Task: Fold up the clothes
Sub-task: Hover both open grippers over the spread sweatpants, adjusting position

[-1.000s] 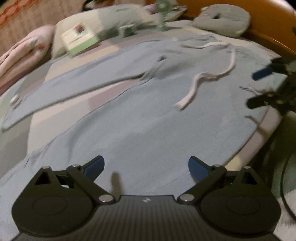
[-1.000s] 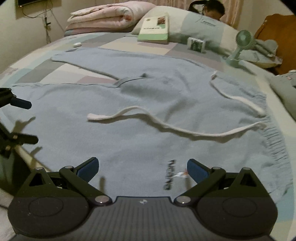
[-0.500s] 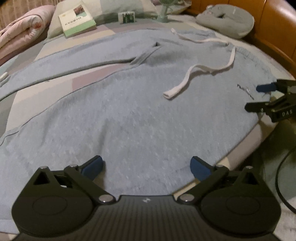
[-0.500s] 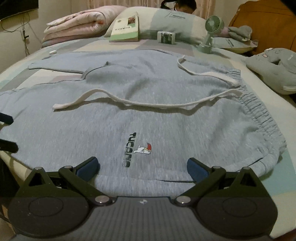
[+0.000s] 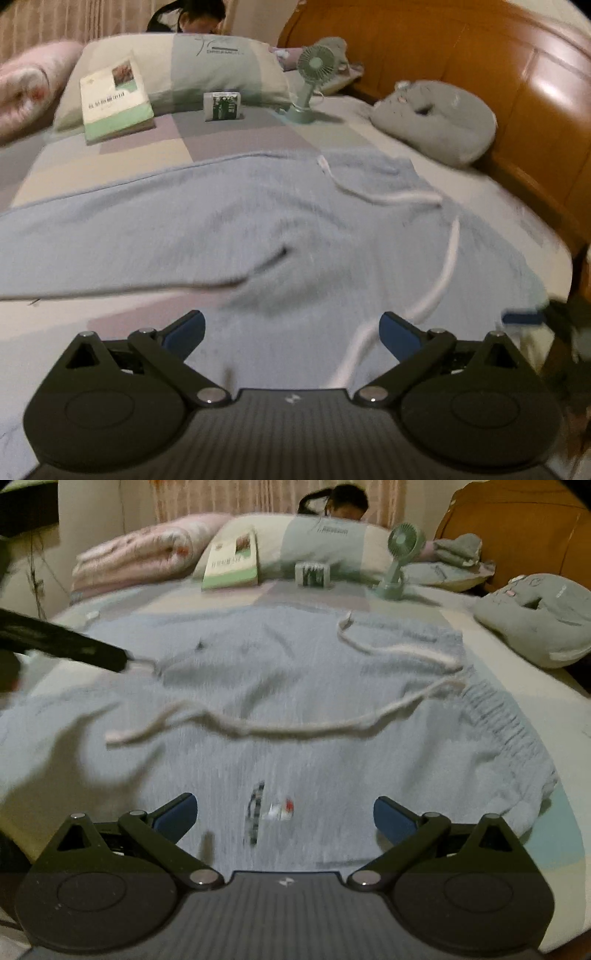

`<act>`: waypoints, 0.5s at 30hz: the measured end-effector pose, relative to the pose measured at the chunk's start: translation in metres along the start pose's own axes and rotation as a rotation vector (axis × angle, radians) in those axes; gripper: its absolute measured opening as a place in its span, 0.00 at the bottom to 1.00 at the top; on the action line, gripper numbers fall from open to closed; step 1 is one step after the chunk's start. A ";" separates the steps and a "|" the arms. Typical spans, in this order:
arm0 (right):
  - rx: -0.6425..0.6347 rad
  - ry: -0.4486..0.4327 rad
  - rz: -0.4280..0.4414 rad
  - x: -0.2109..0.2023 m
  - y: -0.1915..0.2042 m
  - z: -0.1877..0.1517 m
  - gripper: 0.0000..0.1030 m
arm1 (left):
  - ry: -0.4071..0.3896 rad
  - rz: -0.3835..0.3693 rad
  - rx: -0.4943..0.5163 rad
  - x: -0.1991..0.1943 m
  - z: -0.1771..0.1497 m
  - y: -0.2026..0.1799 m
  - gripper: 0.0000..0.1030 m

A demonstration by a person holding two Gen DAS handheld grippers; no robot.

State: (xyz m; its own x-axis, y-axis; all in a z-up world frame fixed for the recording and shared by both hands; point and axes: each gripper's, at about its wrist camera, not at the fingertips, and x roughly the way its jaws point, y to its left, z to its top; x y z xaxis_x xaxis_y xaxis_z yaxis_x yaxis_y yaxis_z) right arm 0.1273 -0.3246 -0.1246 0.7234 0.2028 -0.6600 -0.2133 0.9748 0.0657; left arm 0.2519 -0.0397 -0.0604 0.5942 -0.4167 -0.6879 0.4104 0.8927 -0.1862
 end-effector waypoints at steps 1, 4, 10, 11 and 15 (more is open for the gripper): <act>0.014 -0.016 0.004 -0.001 -0.003 0.003 1.00 | 0.003 -0.021 -0.045 0.009 0.007 0.011 0.97; 0.064 -0.039 0.002 0.001 -0.013 0.013 1.00 | 0.039 -0.051 -0.193 0.036 0.016 0.047 0.96; 0.142 -0.038 -0.009 0.019 -0.028 0.023 1.00 | 0.047 -0.119 -0.430 0.066 0.004 0.112 0.95; 0.153 -0.037 -0.010 0.022 -0.030 0.024 1.00 | 0.025 -0.135 -0.469 0.067 0.003 0.122 0.95; 0.191 -0.042 -0.010 0.032 -0.035 0.027 1.00 | -0.086 -0.162 -0.635 0.077 0.001 0.160 0.88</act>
State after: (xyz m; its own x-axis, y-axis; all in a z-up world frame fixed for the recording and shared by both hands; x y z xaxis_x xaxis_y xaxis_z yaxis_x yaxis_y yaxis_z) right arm 0.1757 -0.3494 -0.1273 0.7525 0.1928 -0.6297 -0.0803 0.9759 0.2027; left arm 0.3637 0.0708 -0.1422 0.6229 -0.5433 -0.5629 0.0273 0.7342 -0.6784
